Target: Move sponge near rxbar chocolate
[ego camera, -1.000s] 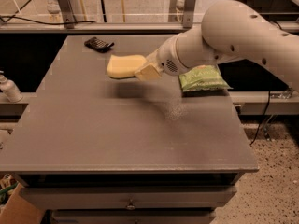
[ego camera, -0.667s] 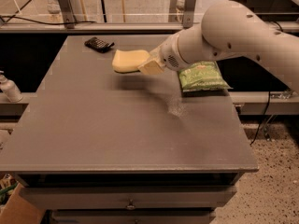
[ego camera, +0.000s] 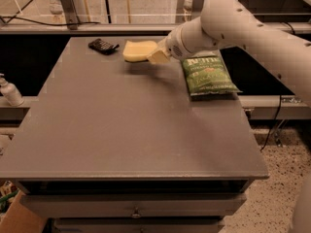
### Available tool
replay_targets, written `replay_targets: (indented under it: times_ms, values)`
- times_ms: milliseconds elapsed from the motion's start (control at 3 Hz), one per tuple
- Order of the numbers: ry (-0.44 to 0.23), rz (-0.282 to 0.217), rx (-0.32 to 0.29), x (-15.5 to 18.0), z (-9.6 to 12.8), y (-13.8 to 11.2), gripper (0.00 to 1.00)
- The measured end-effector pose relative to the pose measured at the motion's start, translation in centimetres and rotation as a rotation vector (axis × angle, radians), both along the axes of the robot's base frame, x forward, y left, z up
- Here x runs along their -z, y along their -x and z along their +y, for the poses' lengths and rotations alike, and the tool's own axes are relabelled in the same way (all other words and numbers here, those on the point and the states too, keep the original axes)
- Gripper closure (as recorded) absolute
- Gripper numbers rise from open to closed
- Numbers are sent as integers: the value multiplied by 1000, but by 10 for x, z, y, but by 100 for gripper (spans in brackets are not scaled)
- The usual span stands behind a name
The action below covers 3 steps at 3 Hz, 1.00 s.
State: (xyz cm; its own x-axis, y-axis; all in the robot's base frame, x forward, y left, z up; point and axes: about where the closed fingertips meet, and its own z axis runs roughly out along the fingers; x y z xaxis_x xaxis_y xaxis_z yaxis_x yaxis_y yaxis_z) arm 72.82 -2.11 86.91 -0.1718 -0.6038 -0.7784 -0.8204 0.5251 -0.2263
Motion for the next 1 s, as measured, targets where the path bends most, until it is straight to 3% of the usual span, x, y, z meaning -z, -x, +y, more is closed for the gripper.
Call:
replay_targets:
  times_ms: [333, 1000]
  values:
    - [6, -19, -6, -3, 8, -35, 100]
    - [30, 0, -22, 14, 29, -80, 100]
